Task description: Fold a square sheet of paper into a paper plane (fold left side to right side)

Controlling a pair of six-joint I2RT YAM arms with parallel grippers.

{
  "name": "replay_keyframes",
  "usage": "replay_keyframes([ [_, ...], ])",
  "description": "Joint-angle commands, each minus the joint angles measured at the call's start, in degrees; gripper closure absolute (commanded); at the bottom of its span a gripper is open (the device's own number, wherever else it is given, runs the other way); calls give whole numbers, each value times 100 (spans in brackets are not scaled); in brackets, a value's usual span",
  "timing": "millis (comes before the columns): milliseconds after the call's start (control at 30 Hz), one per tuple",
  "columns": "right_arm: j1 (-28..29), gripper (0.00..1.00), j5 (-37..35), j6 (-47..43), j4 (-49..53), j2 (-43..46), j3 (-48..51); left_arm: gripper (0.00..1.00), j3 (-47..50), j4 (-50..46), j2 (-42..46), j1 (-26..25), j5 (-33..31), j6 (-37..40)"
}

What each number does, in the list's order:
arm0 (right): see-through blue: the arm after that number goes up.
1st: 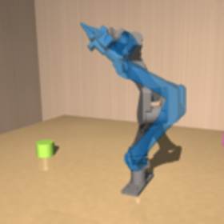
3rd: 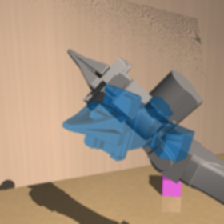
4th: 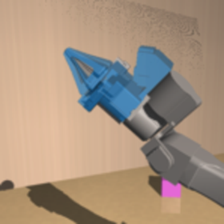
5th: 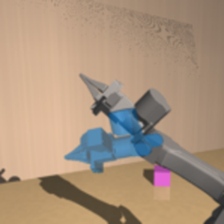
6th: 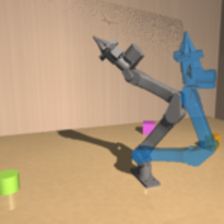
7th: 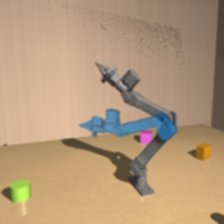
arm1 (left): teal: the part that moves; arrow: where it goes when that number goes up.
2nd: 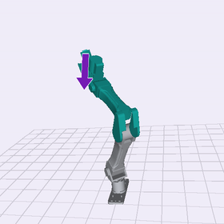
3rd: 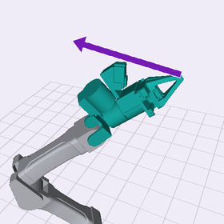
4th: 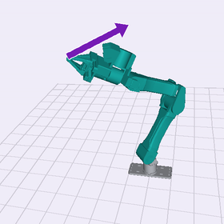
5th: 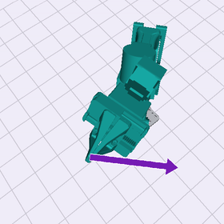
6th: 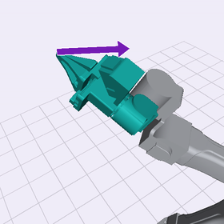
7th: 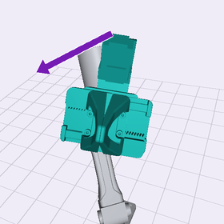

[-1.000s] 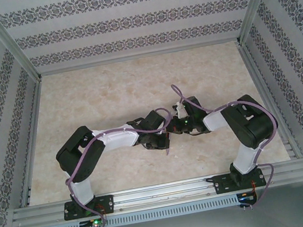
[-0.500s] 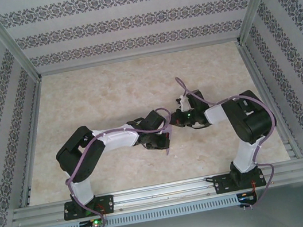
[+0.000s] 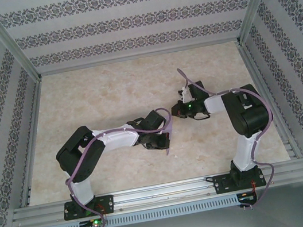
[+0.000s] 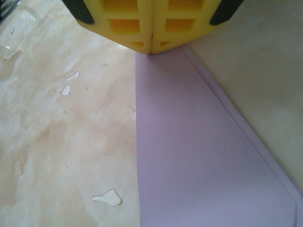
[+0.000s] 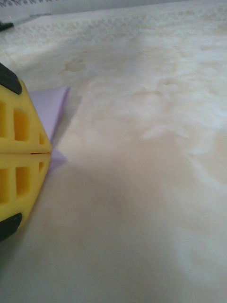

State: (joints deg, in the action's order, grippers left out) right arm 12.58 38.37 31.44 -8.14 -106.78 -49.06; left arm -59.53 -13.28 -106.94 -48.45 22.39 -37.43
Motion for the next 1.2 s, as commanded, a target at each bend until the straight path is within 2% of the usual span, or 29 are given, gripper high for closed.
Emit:
replay_keyframes([
  [0,-209,100,-372,-323,207,17,-331,100,447,-1480,-614,-25,-1055,148],
  [200,-265,100,-283,-368,520,577,-324,100,414,-1449,-567,-12,-1120,175],
  [433,-269,100,93,-162,647,1556,500,100,212,-1534,-477,222,-1138,516],
  [633,-90,100,605,300,328,1973,1172,100,63,-1660,-409,488,-1169,871],
  [767,259,100,665,679,80,1939,1241,100,-62,-1765,-454,581,-1175,1140],
  [933,762,100,397,1205,-213,1607,1051,100,-129,-1827,-481,632,-1228,1373],
  [1167,1105,100,233,1629,-445,959,675,100,-131,-1768,-483,643,-1205,1428],
])
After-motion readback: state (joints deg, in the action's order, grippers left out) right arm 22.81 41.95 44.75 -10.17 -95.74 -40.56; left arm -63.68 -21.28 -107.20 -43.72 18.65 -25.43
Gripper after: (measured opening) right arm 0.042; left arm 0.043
